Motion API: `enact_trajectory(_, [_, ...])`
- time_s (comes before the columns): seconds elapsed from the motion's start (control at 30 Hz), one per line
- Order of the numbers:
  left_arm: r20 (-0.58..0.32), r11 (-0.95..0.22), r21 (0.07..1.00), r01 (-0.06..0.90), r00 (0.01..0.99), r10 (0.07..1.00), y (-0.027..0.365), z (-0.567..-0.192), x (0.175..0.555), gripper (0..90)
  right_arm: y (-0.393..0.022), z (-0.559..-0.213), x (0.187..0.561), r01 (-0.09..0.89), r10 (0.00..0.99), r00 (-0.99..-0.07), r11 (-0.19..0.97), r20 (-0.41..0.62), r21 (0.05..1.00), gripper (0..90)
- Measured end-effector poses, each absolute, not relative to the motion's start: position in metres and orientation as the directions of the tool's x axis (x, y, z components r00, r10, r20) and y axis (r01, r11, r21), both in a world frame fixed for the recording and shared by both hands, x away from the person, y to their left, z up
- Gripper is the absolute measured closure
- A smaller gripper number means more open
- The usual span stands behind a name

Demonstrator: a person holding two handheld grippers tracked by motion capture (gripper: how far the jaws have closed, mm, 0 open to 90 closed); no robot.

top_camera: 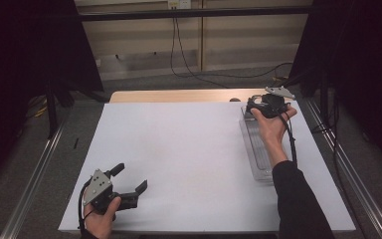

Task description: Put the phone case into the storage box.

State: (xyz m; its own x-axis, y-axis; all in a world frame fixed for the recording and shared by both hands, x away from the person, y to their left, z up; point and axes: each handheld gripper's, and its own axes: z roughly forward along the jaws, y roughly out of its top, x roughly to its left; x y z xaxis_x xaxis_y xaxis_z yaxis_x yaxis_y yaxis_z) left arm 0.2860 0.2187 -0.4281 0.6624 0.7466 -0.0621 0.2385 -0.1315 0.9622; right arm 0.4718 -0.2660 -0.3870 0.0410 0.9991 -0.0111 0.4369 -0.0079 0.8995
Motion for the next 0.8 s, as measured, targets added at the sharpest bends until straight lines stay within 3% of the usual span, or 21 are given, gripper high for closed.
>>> enact_trajectory(0.8, [-0.064,-0.137,0.959,0.248,0.659,0.749,0.218,-0.430,0.289,3.3,-0.264,-0.391,0.490,0.390,0.998,0.059,-0.014,-0.010,0.921,11.9])
